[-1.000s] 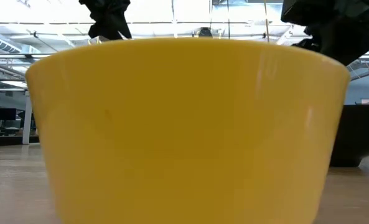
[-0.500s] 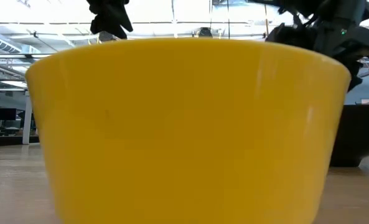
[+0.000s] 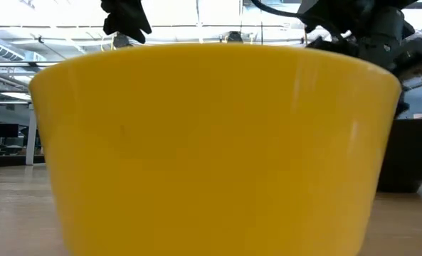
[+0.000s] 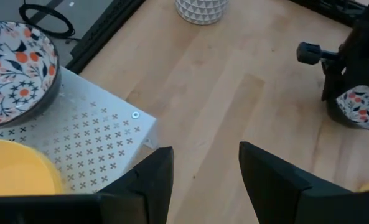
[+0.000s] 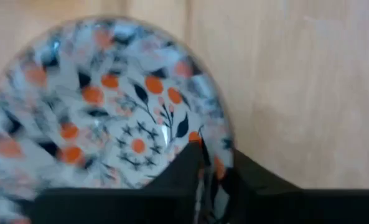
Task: Pick & Place Mini bowls
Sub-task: Stack the top white patterned bowl on the white patterned bowl on the shelf
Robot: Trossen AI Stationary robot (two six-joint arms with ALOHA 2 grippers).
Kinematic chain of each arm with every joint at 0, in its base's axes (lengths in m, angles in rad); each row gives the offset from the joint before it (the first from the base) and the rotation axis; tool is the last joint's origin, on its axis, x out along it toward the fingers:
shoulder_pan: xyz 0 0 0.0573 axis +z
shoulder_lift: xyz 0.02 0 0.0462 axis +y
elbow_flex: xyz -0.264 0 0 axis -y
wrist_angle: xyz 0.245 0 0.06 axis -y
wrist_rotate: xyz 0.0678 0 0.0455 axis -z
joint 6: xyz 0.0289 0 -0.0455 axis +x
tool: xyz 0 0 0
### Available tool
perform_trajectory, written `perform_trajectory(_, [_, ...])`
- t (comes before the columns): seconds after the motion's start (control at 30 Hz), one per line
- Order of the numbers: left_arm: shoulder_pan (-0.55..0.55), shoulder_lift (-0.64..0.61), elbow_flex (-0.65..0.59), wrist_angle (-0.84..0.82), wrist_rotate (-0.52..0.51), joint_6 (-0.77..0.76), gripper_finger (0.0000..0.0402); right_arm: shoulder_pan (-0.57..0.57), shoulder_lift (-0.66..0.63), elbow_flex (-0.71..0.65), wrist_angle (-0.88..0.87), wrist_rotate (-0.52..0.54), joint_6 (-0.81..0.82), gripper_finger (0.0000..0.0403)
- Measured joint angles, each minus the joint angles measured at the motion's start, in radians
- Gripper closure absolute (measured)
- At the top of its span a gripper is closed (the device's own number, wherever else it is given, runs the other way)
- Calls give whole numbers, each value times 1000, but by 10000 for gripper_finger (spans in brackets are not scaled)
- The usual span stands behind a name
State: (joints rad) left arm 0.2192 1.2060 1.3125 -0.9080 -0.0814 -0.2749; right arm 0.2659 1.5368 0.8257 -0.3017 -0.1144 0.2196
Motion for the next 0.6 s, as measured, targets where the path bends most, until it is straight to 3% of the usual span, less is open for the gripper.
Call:
perform_trajectory(0.17, [-21,0,0,0,-1,1,215,-53,1,0,74,-10,35,387])
perform_trajectory(0.4, [-56,0,0,0,-1,9,215,-215,3,3,362,10,38,396])
perform_trajectory(0.6, [-79,0,0,1,-1,11,215,-338,153,124,362,8,-52,395])
